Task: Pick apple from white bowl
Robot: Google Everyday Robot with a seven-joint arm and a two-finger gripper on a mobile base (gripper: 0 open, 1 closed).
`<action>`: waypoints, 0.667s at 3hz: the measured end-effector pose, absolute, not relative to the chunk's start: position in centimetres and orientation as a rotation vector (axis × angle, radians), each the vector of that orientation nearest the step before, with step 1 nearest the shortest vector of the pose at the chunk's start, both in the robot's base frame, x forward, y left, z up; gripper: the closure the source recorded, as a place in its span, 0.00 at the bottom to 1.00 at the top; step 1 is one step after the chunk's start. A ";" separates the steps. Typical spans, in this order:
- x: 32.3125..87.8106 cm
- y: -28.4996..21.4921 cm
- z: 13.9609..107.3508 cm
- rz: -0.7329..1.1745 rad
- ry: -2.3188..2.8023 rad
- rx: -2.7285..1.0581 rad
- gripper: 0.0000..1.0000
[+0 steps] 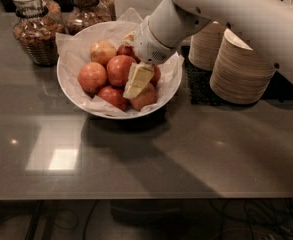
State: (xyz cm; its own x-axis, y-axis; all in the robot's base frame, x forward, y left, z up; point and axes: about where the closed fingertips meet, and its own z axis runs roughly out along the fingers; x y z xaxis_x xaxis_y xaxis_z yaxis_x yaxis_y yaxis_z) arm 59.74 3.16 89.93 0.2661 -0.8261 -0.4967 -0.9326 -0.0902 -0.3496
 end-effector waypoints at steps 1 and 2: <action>59.7 3.2 89.9 0.228 1.585 -1.938 0.56; 59.7 3.2 89.9 0.228 1.585 -1.938 0.79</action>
Offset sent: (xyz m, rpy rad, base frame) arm 0.0000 0.0000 0.0000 0.0000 0.0000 0.0000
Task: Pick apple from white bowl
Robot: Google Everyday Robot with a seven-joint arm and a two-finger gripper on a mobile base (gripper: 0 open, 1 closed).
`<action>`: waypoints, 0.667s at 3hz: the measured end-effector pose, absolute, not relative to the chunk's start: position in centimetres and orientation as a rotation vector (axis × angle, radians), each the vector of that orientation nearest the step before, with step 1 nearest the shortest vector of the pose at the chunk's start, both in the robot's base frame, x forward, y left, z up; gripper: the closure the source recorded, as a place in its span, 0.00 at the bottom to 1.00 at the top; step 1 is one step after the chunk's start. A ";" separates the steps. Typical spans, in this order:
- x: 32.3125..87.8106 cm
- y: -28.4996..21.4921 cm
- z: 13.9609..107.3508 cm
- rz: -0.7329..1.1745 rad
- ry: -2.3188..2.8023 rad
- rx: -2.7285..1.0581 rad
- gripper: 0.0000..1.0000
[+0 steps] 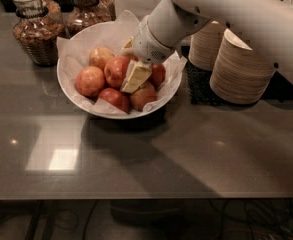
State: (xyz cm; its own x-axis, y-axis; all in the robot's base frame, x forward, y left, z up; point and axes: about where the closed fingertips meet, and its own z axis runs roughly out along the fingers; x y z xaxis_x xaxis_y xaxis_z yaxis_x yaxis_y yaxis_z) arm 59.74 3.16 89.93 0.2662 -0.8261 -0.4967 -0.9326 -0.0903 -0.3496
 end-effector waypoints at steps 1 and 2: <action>59.7 3.2 89.9 0.228 1.585 -1.938 1.00; 59.7 3.2 89.9 0.228 1.585 -1.938 1.00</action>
Offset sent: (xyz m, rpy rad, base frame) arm 0.0000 0.0000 0.0000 0.0000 0.0000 0.0000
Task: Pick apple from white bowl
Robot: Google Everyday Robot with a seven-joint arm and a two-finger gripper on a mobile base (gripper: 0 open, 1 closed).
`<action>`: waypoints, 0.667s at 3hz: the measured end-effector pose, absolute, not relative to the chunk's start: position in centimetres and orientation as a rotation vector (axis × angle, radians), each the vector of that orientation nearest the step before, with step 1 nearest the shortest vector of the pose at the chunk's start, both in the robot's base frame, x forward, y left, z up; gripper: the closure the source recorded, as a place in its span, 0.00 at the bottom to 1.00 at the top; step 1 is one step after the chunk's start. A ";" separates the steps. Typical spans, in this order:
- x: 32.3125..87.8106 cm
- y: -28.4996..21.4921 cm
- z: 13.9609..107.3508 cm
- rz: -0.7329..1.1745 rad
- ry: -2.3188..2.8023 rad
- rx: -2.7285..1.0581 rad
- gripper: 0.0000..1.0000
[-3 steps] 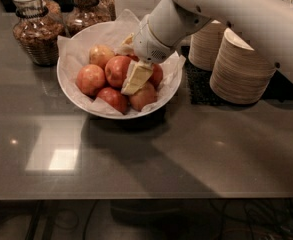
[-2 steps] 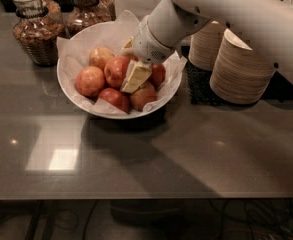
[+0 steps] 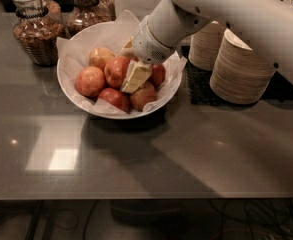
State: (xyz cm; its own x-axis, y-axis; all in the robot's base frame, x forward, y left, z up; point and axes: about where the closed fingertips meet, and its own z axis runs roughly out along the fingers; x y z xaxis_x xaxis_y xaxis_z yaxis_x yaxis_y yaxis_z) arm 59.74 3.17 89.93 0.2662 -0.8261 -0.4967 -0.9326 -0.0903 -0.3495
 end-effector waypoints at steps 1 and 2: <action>59.7 3.2 90.1 0.228 1.585 -1.938 1.00; 59.7 3.3 90.4 0.228 1.584 -1.938 1.00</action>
Offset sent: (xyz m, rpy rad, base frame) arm -0.0166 -0.0389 0.0835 0.1090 -0.0576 -0.0217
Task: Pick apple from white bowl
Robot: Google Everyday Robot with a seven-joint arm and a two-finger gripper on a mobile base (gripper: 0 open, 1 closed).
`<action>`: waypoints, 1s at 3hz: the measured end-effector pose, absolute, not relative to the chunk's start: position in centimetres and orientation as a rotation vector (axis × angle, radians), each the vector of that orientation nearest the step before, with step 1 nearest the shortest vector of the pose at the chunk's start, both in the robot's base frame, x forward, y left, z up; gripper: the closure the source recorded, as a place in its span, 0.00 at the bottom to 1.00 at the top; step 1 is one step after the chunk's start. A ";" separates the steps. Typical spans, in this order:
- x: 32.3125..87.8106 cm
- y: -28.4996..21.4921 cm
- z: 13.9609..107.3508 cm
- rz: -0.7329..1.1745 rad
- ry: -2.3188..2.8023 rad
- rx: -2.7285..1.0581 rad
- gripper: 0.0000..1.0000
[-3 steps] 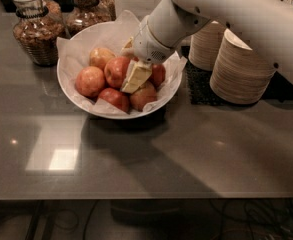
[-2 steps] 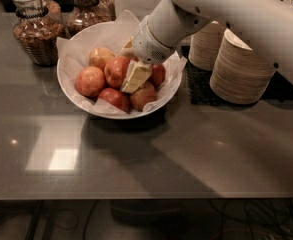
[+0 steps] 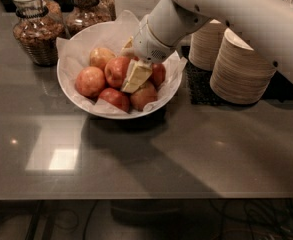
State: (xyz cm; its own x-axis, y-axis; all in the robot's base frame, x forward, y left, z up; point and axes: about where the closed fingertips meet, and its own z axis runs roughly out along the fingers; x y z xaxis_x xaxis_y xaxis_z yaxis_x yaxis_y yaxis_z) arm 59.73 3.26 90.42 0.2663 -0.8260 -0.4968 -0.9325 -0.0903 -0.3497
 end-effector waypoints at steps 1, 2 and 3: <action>58.9 1.3 94.6 0.233 1.551 -1.886 1.00; 57.9 -1.0 98.7 0.250 1.521 -1.813 1.00; 57.9 -1.0 98.7 0.250 1.521 -1.814 1.00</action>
Offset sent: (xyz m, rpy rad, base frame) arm -0.0281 -0.0783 0.1281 0.1960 -0.0897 -0.0598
